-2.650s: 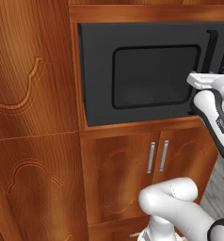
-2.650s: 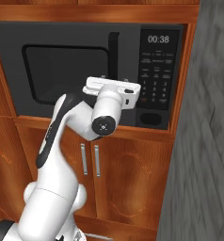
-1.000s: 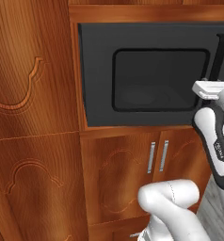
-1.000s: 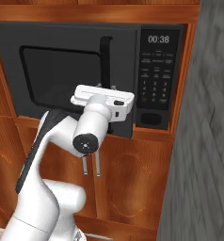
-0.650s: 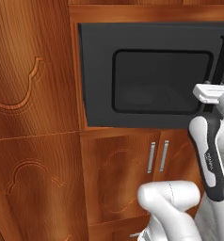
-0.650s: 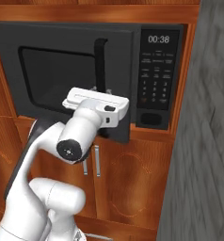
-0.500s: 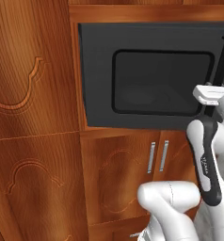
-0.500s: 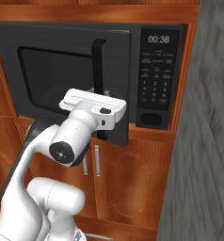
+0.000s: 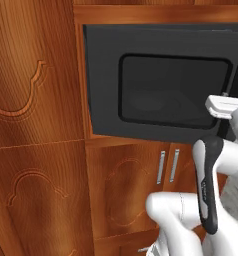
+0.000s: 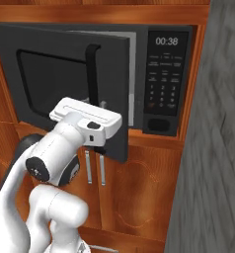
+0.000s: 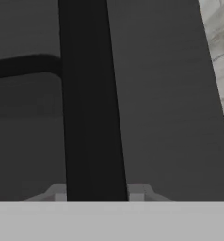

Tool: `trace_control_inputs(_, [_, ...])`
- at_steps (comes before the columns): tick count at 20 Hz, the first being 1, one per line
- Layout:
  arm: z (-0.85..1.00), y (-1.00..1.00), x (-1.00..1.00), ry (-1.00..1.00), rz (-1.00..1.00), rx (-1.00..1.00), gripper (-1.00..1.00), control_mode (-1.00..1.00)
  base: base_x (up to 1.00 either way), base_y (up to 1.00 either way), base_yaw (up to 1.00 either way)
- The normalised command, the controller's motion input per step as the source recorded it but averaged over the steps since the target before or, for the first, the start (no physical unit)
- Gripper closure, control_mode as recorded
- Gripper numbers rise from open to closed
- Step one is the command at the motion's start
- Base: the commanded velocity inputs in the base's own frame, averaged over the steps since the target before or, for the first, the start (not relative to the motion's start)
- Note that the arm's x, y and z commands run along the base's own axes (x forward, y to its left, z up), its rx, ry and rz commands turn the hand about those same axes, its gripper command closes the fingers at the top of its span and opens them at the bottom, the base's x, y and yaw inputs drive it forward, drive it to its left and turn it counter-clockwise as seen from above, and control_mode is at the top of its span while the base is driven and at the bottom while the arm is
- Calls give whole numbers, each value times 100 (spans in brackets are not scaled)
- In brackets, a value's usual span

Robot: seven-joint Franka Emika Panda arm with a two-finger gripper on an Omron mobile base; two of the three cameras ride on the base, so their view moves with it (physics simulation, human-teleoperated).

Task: Pick the bell pepper from the counter and place it in the microwave. Then turn on the microwave.

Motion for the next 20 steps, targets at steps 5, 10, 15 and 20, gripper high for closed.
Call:
trace_control_inputs(5, [5,0,-46,0,-10,0,100,-100,0,0,0])
trace_control_inputs(10, [2,0,-46,0,-9,0,100,-100,0,0,0])
trace_control_inputs(15, [0,0,-46,0,-8,0,100,-100,0,0,0])
trace_control_inputs(20, [0,0,-50,0,-7,0,100,-100,0,0,0])
